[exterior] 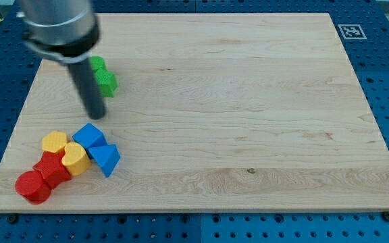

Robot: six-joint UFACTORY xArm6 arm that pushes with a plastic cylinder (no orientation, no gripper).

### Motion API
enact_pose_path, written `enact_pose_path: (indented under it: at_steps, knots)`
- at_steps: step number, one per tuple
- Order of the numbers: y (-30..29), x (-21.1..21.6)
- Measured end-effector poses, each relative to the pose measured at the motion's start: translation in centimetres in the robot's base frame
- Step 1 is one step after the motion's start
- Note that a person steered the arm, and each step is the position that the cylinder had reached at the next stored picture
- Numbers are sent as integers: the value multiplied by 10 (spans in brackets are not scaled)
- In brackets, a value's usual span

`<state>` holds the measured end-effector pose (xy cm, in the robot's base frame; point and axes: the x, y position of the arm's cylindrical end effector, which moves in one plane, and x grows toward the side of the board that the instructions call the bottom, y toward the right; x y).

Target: Push the red circle towards center from the group of blocks

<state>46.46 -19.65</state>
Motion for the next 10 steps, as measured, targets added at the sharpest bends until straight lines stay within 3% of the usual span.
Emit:
enact_pose_path:
  at_steps: [1,2,4,10]
  knots:
    - [-79,0]
    - [-106,36]
    - [-95,154]
    - [26,154]
